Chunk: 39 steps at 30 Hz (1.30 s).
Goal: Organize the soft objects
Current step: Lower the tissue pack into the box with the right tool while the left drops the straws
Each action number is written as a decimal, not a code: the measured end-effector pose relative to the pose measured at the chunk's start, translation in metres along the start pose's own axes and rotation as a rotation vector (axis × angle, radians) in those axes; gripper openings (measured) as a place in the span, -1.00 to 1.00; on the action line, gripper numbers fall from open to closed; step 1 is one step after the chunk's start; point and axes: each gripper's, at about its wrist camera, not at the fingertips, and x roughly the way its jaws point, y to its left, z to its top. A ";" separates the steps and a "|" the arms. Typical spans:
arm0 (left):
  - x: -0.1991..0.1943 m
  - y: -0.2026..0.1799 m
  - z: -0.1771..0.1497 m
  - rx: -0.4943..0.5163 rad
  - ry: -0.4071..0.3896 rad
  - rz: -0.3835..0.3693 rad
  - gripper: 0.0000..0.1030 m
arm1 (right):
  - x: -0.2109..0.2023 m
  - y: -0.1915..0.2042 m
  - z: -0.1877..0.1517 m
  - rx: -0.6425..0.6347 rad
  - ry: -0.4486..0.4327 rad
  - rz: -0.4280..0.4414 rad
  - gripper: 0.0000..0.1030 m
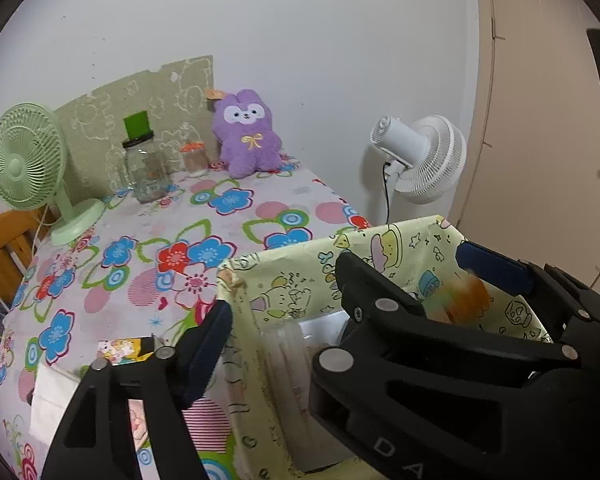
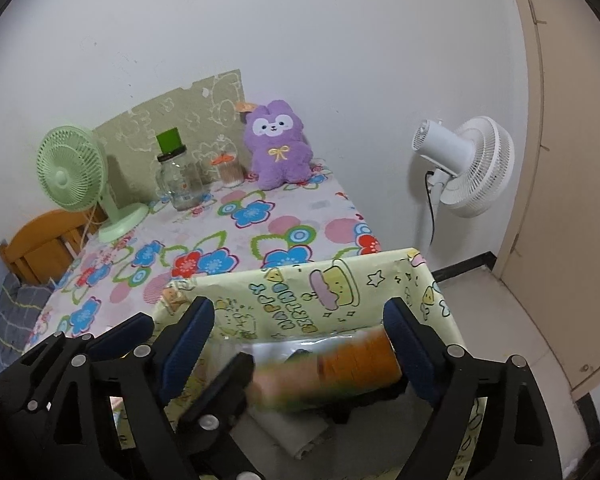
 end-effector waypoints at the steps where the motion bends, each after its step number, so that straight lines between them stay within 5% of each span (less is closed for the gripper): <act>1: -0.003 0.001 0.000 0.000 -0.006 0.004 0.56 | -0.002 0.002 0.000 -0.003 0.000 0.000 0.74; 21: -0.043 0.025 -0.010 -0.027 -0.057 0.020 0.90 | -0.042 0.036 -0.004 -0.050 -0.045 -0.017 0.86; 39: -0.076 0.049 -0.024 -0.032 -0.105 0.050 0.92 | -0.067 0.071 -0.015 -0.091 -0.080 -0.043 1.00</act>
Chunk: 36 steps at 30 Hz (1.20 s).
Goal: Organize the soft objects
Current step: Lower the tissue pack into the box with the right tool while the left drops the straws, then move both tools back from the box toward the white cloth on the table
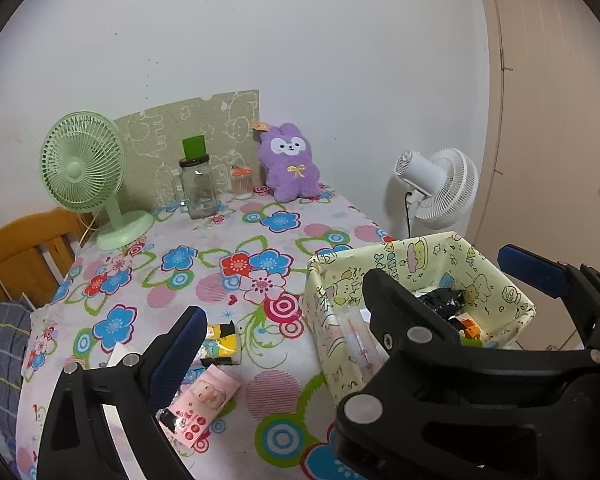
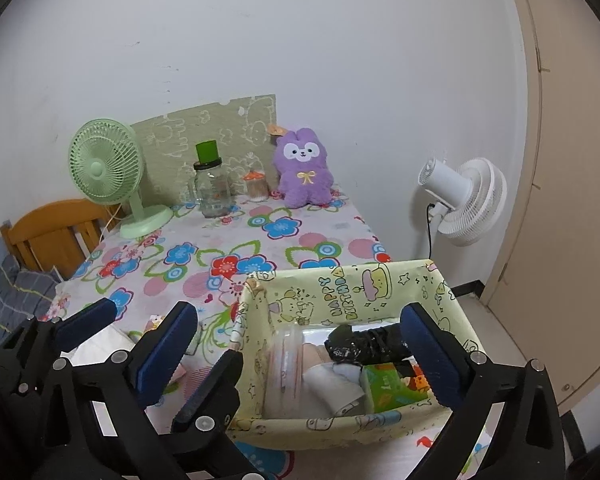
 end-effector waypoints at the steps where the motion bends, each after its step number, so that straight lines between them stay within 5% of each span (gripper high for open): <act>1: -0.001 0.002 -0.001 -0.004 0.002 -0.005 0.92 | -0.001 0.002 0.000 0.000 0.000 0.003 1.00; 36: -0.018 0.071 -0.030 -0.067 0.033 0.060 0.88 | 0.000 0.079 -0.017 -0.069 0.016 0.063 1.00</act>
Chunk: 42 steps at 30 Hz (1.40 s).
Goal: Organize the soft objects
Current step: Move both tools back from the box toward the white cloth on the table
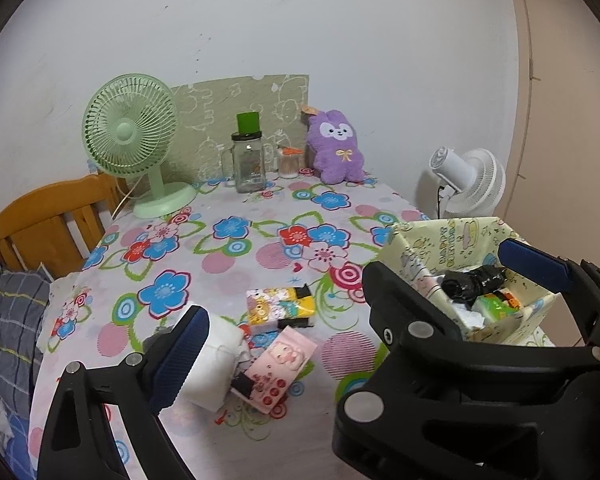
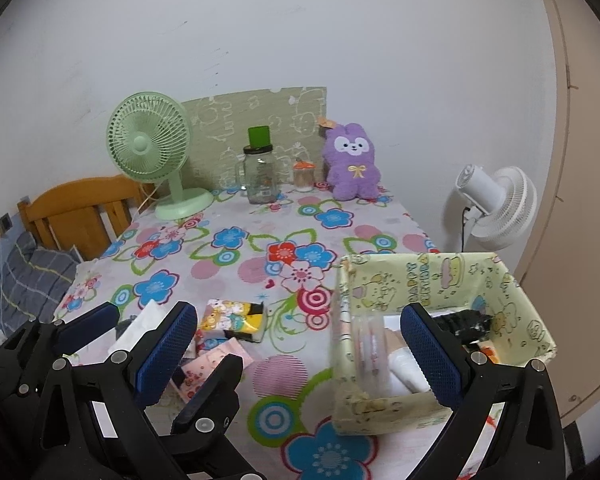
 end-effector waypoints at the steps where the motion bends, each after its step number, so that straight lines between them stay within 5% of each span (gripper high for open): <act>1: 0.000 0.003 -0.001 -0.003 0.000 0.006 0.88 | 0.001 0.003 0.000 -0.003 0.000 0.004 1.00; 17: 0.000 0.035 -0.010 -0.039 -0.073 0.060 0.88 | 0.015 0.035 -0.003 -0.016 -0.004 0.051 1.00; 42: 0.045 0.087 -0.033 -0.046 0.065 0.123 0.88 | 0.072 0.071 -0.028 0.007 0.106 0.110 1.00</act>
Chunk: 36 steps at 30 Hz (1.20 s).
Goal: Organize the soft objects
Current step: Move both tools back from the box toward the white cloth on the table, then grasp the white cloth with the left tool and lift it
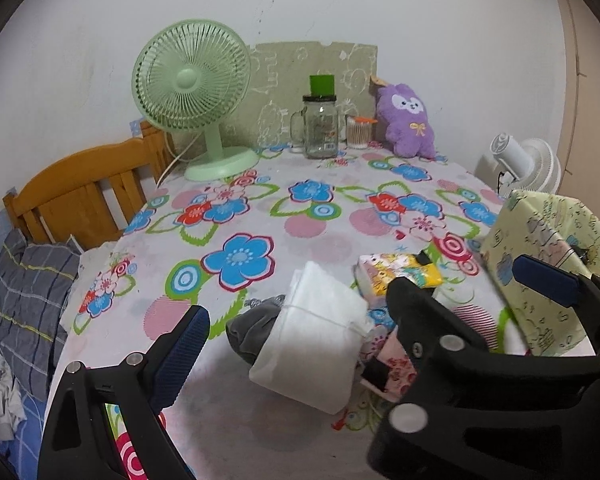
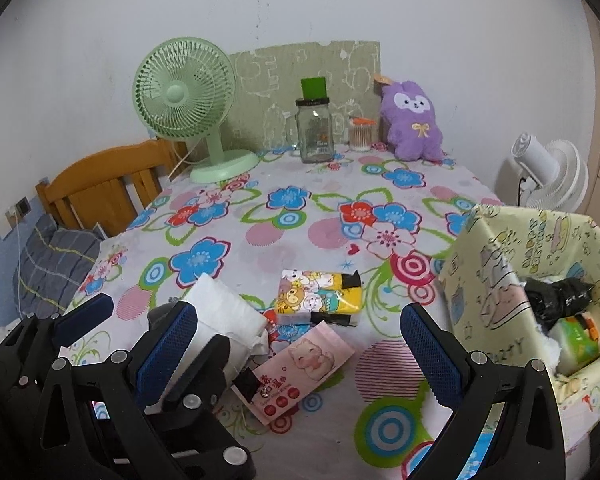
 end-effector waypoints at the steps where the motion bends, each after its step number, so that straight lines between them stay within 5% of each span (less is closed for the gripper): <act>1: 0.004 0.001 -0.001 0.001 0.010 0.003 0.88 | 0.004 0.000 -0.001 0.000 0.010 0.000 1.00; 22: 0.044 -0.009 -0.012 0.068 0.108 0.048 0.87 | 0.046 -0.012 -0.014 0.004 0.141 -0.022 0.90; 28: 0.052 0.000 -0.013 0.031 0.136 0.040 0.43 | 0.055 -0.017 -0.017 0.028 0.175 -0.021 0.88; 36: 0.050 -0.002 -0.016 0.036 0.137 0.029 0.21 | 0.065 -0.021 -0.019 0.071 0.227 -0.002 0.63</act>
